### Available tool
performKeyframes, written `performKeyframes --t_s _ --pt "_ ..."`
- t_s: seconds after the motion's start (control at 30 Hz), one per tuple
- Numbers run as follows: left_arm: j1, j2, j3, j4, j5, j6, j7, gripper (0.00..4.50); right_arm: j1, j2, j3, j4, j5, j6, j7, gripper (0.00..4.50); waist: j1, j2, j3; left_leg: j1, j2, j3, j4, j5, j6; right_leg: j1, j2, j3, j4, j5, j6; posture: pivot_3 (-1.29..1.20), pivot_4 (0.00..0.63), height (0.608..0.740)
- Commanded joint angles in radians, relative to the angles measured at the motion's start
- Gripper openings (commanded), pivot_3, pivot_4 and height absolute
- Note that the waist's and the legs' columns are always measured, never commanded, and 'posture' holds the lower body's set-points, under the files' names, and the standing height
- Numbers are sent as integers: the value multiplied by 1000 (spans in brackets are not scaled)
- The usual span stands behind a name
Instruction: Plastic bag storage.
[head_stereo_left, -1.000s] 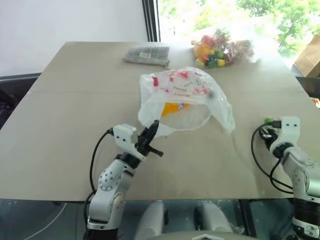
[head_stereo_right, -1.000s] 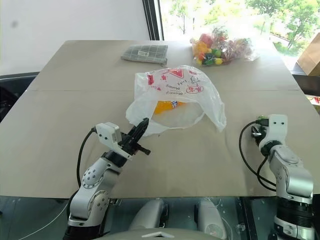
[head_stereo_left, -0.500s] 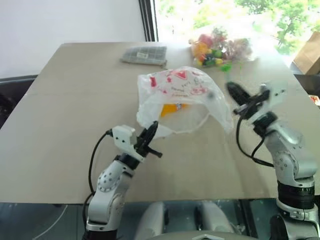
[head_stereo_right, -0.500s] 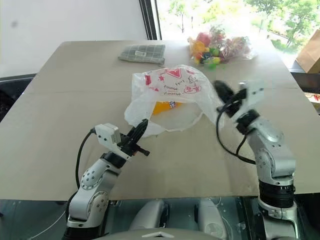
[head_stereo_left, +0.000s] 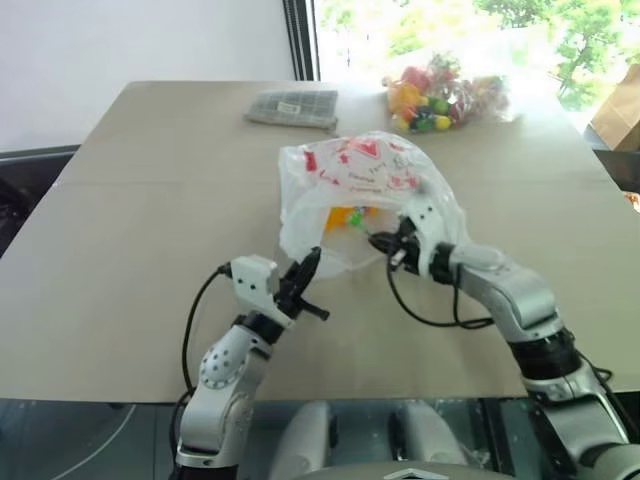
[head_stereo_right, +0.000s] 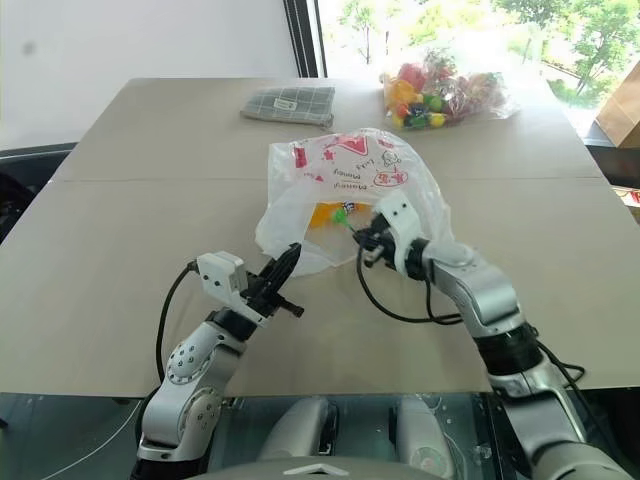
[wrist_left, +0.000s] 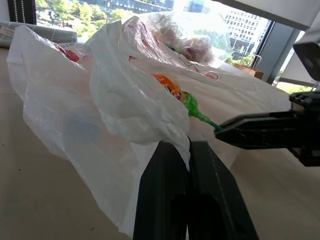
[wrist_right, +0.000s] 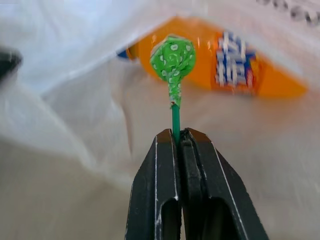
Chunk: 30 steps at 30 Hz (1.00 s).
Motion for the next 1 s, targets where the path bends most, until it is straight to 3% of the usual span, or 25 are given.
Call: performKeyframes --t_s 0.03,0.2,0.27,0.37,0.43,0.53,0.7,1.0 --pt "2 9 2 -45 13 -30 -2 0 -34 48 -62 -13 34 38 -32 986 2 0 0 -1 -1 0 0 0 0 0 -1 0 -1 0 0 0 150 740" --pt "-12 3 25 -37 3 -31 15 0 -53 95 -152 -24 50 -14 -68 3386 0 0 0 -2 -2 0 0 0 1 -1 -2 0 -1 0 0 0 150 740" --pt "-15 4 23 -32 5 -32 13 0 -22 54 -144 -54 55 -19 -16 4254 -2 0 0 -2 -2 0 0 0 0 -1 -1 0 0 0 0 0 150 740" --pt "-16 8 22 -30 5 -29 8 0 76 -54 -171 -150 39 -230 137 4254 5 0 0 -2 -2 -1 0 0 1 -1 -1 -1 0 0 0 0 150 740" --pt "-17 7 27 -29 -2 -27 8 0 149 -135 -157 -166 -47 -500 236 4254 1 0 0 -3 -2 0 0 -1 1 -1 -2 -1 -1 0 0 0 150 740" --pt "-21 7 34 -21 -8 -24 5 0 240 -190 -201 -143 -132 -617 176 4254 -5 0 0 -2 -2 1 0 -1 2 -1 -1 1 -1 0 0 0 150 740" --pt "-29 11 25 -11 -13 -19 -6 0 368 -222 -199 -135 -182 -567 127 4254 -3 0 0 0 0 1 0 -1 1 0 0 1 1 0 0 0 150 740" --pt "-39 19 32 -12 -18 -7 -19 0 388 -224 -147 -64 -351 -546 12 4254 3 0 0 0 0 2 1 0 1 0 0 1 1 0 0 0 150 740"
